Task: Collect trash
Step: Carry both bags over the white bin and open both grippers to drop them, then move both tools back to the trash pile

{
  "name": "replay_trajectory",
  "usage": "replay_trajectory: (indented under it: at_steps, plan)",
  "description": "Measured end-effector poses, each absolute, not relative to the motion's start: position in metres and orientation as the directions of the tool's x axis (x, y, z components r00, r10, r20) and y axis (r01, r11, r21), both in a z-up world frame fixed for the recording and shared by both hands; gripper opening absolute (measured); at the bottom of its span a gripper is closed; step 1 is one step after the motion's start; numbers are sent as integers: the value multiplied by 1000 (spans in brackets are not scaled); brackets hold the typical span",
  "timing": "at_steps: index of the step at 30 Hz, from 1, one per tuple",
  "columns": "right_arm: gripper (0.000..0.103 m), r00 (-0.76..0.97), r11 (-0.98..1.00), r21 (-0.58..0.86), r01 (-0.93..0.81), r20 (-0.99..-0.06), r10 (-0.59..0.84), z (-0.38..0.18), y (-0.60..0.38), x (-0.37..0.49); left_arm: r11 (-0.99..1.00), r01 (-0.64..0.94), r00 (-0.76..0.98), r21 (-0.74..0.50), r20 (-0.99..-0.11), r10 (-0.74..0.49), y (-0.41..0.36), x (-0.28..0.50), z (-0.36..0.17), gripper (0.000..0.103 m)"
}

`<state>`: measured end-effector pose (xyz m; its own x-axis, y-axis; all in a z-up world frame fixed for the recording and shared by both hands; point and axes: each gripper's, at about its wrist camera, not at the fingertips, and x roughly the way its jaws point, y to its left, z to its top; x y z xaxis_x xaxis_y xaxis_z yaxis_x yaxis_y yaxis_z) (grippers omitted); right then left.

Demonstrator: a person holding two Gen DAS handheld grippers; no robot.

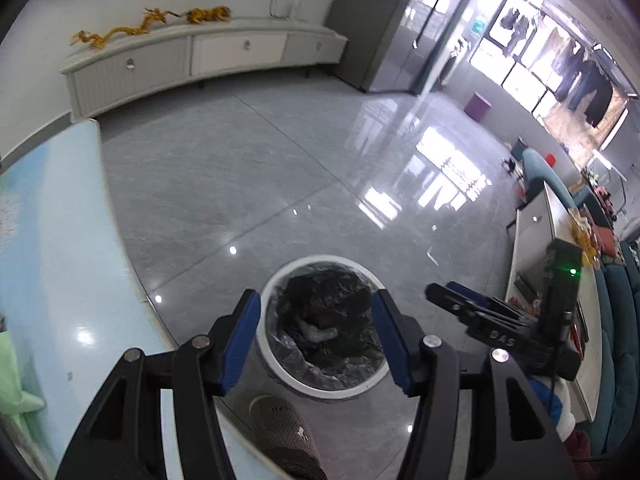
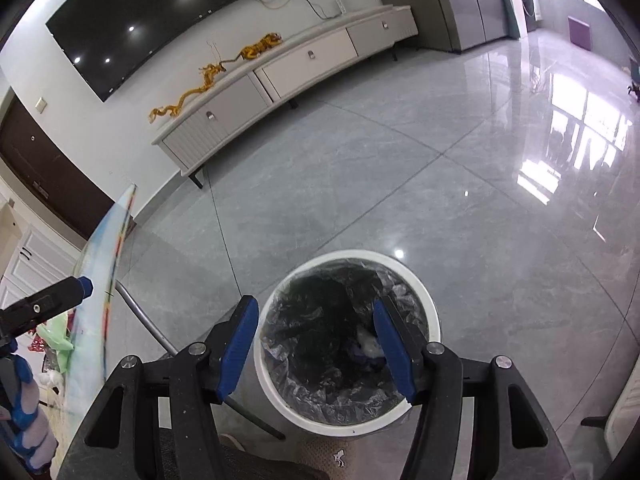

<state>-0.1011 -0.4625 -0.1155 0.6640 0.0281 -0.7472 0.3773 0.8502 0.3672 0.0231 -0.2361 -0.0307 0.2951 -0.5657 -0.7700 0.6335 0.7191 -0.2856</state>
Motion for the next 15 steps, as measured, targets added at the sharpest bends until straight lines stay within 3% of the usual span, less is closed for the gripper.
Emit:
replay_trajectory:
  at_steps: [5, 15]
  plan:
    - [59, 706, 872, 350, 342, -708, 7, -83, -444, -106, 745, 610, 402, -269, -705, -584, -194, 14, -6, 56]
    - [59, 760, 925, 314, 216, -648, 42, -28, -382, -97, 784, 588, 499, -197, -675, -544, -109, -10, 10, 56]
